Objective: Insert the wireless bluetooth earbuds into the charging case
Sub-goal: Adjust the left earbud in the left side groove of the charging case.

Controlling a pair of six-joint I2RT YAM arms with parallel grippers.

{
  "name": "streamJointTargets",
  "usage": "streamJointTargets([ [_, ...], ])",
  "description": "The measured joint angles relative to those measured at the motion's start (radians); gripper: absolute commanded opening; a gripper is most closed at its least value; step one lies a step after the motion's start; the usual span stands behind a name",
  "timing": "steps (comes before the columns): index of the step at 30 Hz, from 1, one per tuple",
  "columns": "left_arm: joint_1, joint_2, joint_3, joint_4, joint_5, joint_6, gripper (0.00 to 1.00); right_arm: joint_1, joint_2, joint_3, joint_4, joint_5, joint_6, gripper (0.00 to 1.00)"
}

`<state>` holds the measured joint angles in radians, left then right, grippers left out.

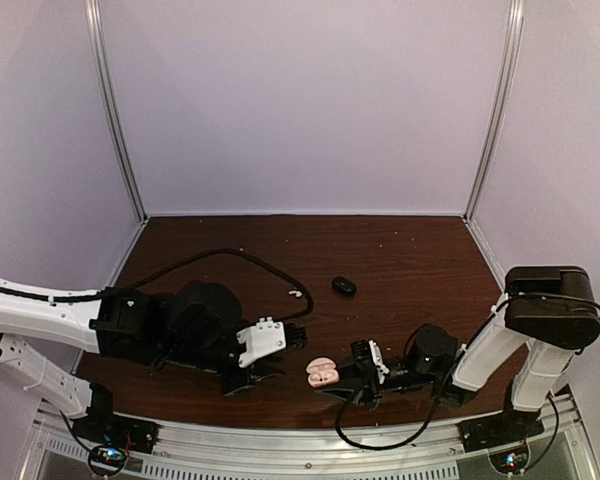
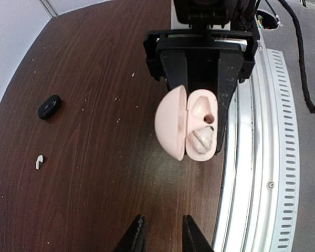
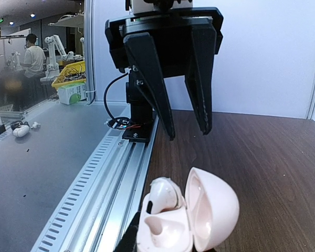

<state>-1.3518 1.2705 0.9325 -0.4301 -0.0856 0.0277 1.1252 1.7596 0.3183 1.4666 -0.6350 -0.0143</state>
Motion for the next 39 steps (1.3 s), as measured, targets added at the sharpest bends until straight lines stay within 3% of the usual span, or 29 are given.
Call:
streamJointTargets([
  [12, 0.0, 0.003, -0.01, 0.198, 0.077, -0.062, 0.13, 0.0, -0.004, -0.011, 0.075, 0.011, 0.113, 0.01],
  [39, -0.011, 0.109, 0.017, 0.25, 0.157, -0.05, 0.0, -0.003, -0.005, -0.021, 0.057, 0.002, 0.127, 0.0],
])
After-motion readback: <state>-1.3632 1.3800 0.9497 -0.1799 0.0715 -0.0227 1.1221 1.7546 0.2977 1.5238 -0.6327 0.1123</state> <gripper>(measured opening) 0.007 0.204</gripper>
